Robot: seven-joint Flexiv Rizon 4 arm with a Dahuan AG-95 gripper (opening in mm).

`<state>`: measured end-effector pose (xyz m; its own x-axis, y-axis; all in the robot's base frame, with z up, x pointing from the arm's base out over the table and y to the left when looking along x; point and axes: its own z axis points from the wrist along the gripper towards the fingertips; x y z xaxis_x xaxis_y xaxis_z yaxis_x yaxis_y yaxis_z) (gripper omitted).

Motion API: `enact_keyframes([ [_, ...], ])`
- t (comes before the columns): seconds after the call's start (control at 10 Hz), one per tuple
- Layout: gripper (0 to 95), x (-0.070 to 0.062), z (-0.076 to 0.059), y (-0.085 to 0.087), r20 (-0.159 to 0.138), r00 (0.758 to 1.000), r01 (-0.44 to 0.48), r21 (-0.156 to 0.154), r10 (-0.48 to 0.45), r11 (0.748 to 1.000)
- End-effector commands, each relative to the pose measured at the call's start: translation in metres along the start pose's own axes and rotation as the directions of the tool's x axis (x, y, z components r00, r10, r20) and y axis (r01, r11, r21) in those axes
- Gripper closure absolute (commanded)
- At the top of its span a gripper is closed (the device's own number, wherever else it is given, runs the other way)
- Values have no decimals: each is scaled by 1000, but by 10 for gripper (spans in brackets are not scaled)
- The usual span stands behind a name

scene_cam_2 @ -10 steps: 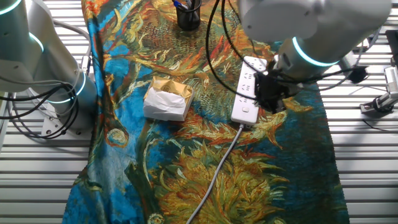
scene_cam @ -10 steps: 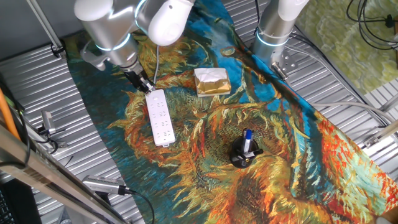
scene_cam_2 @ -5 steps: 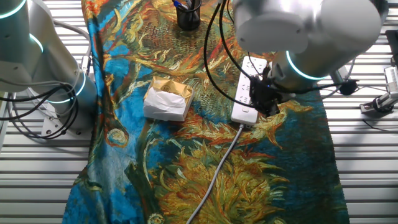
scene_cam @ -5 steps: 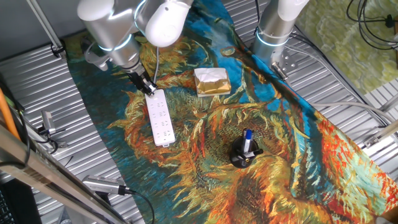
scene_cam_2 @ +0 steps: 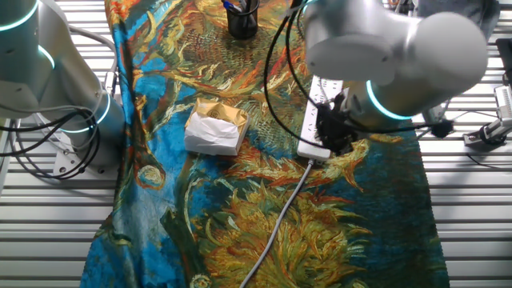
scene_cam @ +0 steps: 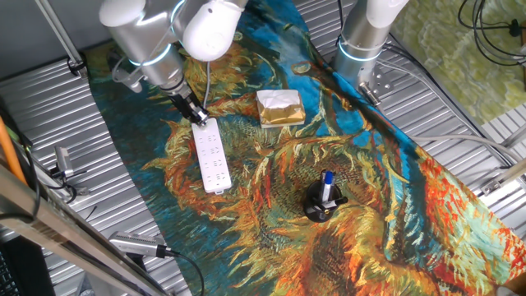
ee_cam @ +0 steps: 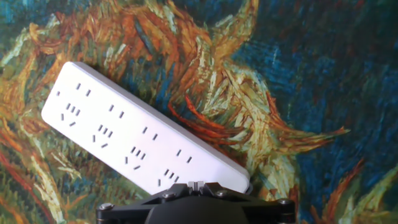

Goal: Turn on the power strip by pressing the button

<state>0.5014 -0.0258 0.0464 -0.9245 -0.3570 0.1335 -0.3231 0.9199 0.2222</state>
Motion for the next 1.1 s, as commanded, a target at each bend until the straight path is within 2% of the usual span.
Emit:
enact_keyframes([
  [0.1,950,2,4,-1,-1,1000,-5,-6,5,1000],
  [0.7,950,-1,11,-3,3,1000,-19,-18,19,1000],
  [1.1,950,-5,17,-2,3,1000,-15,-14,15,1000],
])
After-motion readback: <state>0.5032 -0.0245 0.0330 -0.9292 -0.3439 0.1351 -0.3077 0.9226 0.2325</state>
